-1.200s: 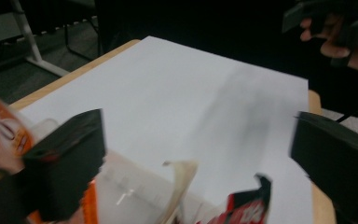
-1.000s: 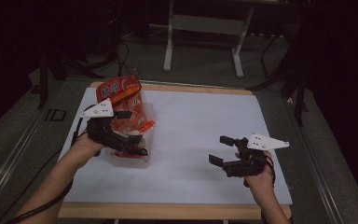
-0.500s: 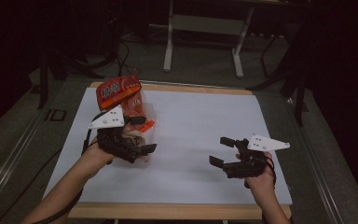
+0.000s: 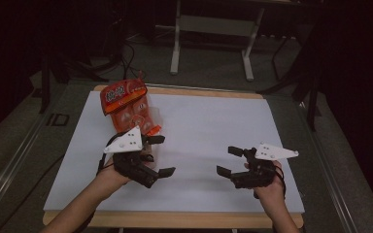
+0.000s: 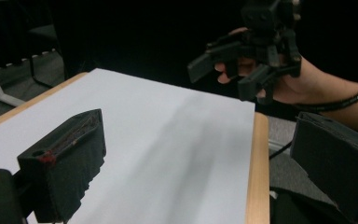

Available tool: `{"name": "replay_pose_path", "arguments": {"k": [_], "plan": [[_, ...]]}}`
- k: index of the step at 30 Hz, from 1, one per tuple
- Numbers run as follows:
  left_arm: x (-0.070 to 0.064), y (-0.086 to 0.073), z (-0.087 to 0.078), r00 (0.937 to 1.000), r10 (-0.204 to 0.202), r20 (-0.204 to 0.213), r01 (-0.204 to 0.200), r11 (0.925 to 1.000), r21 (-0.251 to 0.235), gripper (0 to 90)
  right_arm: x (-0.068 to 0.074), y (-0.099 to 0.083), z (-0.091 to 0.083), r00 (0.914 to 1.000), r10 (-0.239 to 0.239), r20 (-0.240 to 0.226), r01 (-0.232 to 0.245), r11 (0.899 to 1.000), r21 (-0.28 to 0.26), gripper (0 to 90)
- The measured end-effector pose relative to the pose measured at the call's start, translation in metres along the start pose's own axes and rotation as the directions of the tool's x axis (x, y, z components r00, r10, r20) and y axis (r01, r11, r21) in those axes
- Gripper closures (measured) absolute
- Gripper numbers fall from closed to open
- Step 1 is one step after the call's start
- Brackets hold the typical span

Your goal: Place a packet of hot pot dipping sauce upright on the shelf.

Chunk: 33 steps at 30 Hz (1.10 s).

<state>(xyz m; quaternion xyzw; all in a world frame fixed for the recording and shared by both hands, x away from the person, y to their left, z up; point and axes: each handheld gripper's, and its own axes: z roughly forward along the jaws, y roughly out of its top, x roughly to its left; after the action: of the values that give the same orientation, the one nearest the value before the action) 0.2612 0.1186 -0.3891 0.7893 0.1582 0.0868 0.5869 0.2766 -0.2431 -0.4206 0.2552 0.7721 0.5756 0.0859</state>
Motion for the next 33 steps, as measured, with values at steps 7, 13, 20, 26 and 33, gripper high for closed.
{"name": "replay_pose_path", "arguments": {"k": [7, 13, 20, 26, 33], "plan": [[-0.014, -0.008, 0.011, 0.9992, 0.003, 0.041, -0.003, 1.0, 0.007, 3.7, 0.0, -0.007, 0.001, 1.0, 0.008, -0.002, -0.008, 1.0, 0.015, 15.0], [-0.023, -0.017, 0.018, 0.9989, 0.031, 0.035, -0.032, 0.9992, 0.025, 3.7, -0.001, -0.014, 0.003, 0.9997, 0.022, -0.005, -0.022, 0.999, 0.028, 15.0], [-0.025, -0.035, 0.024, 0.9989, 0.006, 0.047, -0.008, 0.9991, 0.041, 3.7, -0.001, -0.021, 0.002, 0.9995, 0.032, -0.006, -0.032, 0.999, 0.035, 15.0], [-0.024, -0.054, 0.031, 0.9997, 0.002, 0.026, -0.004, 0.9974, 0.072, 3.7, -0.001, -0.028, 0.002, 0.9995, 0.032, 0.007, -0.032, 0.998, 0.049, 15.0], [-0.025, -0.075, 0.036, 0.9986, -0.023, 0.047, 0.017, 0.9932, 0.116, 3.7, -0.002, -0.037, 0.003, 0.9992, 0.04, 0.008, -0.04, 0.997, 0.069, 15.0]]}}
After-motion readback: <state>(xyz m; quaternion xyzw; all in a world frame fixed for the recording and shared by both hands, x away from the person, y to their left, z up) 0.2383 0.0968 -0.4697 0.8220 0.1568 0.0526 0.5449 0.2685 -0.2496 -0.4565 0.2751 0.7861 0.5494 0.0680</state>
